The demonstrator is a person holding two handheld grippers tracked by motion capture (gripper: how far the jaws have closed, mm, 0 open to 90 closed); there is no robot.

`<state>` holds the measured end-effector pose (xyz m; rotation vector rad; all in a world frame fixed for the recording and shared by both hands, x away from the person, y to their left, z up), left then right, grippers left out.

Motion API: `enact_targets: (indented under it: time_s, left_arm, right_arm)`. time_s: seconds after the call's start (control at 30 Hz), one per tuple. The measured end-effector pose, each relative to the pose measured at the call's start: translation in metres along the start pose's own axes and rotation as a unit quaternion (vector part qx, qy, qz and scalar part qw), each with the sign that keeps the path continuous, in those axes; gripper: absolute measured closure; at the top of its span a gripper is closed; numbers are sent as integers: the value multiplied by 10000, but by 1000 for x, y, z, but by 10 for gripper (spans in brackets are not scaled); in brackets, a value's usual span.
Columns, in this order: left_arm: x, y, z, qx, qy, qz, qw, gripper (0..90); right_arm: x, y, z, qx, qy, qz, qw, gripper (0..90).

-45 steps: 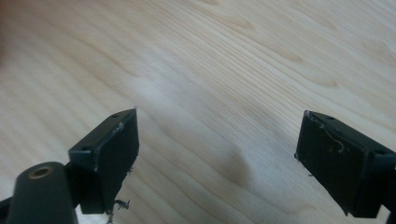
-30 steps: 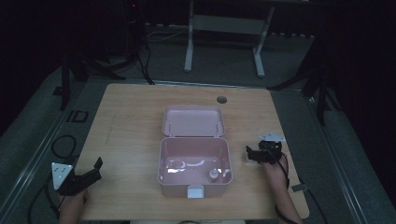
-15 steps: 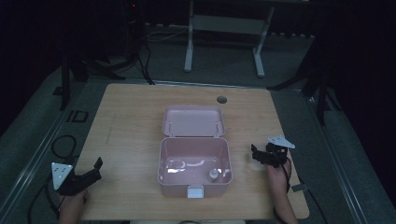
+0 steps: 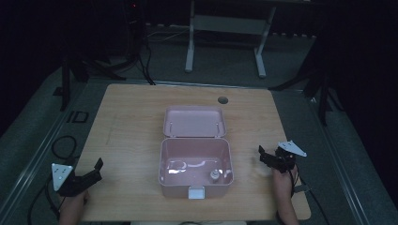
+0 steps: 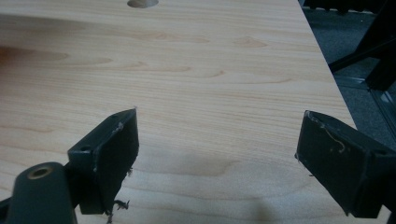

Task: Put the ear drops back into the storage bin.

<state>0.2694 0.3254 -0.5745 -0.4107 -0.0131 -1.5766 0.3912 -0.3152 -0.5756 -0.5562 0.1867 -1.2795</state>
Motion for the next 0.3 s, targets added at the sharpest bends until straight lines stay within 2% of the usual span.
enact_targets:
  time_s: [0.07, 0.3]
  left_arm:
    - [0, 0, 0, -3, 1, -2, 10000, 5]
    - [0, 0, 0, -5, 1, 2, 10000, 5]
  right_arm:
    - [-1, 1, 0, -33, -84, 21, 10000, 127]
    - [-4, 3, -1, -124, -150, 81, 9998, 127]
Point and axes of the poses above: each handheld gripper's, and its own axes: y roughly forward along the jaws, z roughly out of its top, x roughly to its right, the point moved 5 cm from there along y, roughly forward along the jaws, and after that the axes turned 10 degrees about -y, right-handed, at the moved point
